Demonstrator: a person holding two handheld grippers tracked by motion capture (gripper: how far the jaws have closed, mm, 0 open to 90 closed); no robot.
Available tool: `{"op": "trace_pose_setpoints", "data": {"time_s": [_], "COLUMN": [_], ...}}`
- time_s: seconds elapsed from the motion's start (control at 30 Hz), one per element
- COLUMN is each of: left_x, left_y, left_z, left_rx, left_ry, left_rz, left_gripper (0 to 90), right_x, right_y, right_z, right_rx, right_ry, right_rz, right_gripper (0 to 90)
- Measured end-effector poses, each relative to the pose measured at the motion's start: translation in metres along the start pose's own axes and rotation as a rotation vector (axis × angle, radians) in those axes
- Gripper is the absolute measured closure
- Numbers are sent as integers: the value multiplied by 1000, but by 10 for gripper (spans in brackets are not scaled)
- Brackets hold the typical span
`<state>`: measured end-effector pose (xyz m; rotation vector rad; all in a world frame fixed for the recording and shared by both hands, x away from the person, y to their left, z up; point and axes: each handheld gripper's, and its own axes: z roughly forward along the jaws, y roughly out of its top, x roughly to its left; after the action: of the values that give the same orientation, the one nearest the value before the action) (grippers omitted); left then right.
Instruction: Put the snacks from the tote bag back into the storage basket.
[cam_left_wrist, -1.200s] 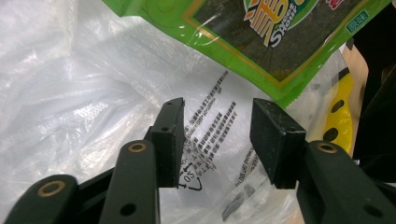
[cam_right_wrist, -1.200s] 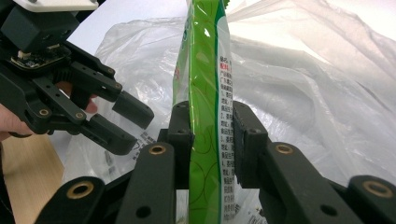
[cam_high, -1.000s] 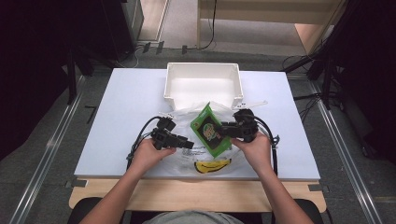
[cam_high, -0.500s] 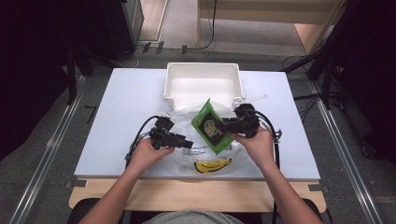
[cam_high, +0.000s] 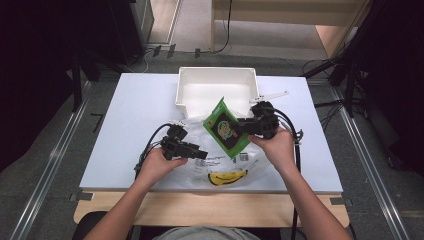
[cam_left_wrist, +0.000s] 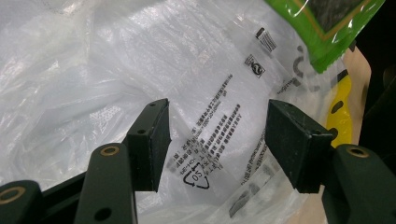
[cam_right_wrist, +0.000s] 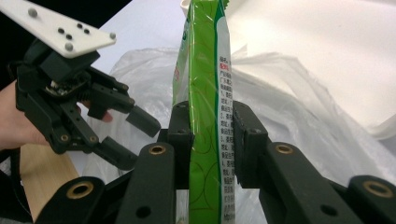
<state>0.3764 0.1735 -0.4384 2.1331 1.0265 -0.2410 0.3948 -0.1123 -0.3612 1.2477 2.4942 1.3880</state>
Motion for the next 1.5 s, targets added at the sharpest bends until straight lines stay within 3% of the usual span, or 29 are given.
{"op": "trace_pose_setpoints", "data": {"time_s": [0.63, 0.77, 0.87, 1.23, 1.5], "left_x": [-2, -2, -2, -3, -4], "left_y": [-1, -1, -1, 0, 0], "left_z": [1, 2, 2, 2, 2], "left_rx": [1, 4, 5, -2, 1], "left_ry": [13, 17, 10, 0, -1], "left_rz": [12, 15, 10, 16, 19], "left_gripper": [400, 401, 397, 390, 390], "right_x": [-14, -14, -14, -25, -31], "right_y": [33, 39, 45, 67, 86], "right_z": [0, -1, 1, 8, 10], "right_rx": [1, 4, 12, 14, 6], "right_ry": [-3, -16, -38, -19, -46], "right_rz": [27, 15, 9, 36, 33], "right_gripper": [740, 740, 740, 740, 740]}}
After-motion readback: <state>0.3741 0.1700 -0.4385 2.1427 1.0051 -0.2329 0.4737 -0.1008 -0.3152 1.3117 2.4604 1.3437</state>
